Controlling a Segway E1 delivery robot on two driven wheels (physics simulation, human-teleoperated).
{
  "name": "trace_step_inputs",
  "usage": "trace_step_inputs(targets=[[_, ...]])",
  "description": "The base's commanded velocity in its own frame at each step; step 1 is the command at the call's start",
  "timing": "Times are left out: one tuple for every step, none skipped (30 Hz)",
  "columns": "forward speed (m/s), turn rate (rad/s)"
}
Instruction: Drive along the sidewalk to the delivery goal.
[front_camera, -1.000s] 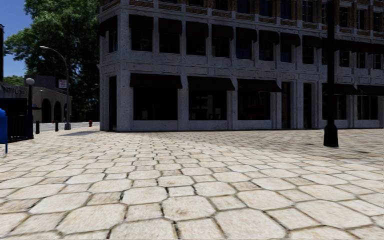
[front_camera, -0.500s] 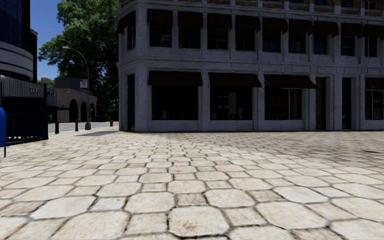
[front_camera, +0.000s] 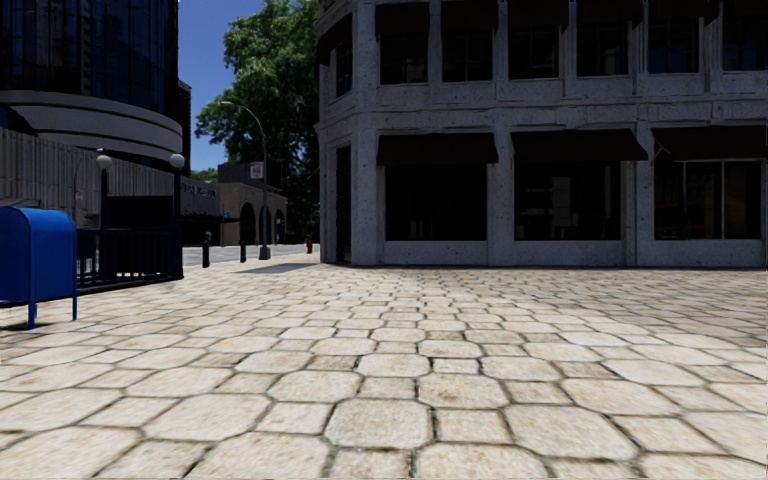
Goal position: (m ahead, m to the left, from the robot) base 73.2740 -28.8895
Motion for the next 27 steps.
trace_step_inputs(targets=[[2.0, 0.0], [2.0, 0.0], [2.0, 0.0], [2.0, 0.0], [2.0, 0.0], [2.0, 0.0], [2.0, 0.0], [2.0, 0.0], [2.0, 0.0], [2.0, 0.37], [2.0, 0.61], [2.0, 1.2], [2.0, 1.2], [2.0, 1.2], [2.0, 1.2], [2.0, 1.2], [2.0, 1.2], [2.0, 1.2], [2.0, 1.12], [2.0, 0.69], [2.0, 0.48], [2.0, 0.24], [2.0, 0.08], [2.0, 0.0], [2.0, 0.0], [2.0, 0.0], [2.0, 0.0]])
